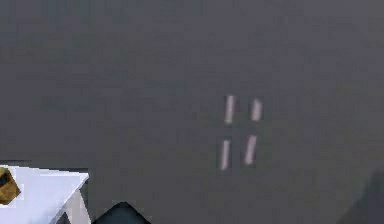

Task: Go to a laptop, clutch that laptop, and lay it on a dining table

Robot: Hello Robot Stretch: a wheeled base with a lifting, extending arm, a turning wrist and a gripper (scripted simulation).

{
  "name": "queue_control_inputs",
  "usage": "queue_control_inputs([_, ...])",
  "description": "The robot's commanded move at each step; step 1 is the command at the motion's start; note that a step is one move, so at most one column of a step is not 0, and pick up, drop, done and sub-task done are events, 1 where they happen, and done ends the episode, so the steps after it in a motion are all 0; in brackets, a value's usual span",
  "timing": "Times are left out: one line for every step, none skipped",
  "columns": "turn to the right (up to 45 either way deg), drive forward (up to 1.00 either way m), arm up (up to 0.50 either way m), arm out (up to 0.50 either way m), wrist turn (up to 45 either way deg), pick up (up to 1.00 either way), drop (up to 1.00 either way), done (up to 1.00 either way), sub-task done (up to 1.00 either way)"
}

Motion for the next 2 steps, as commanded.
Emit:
queue_control_inputs([15.0,0.00,0.00,0.00,0.0,0.00,0.00,0.00,0.00])
queue_control_inputs([-45.0,0.00,0.00,0.00,0.0,0.00,0.00,0.00,0.00])
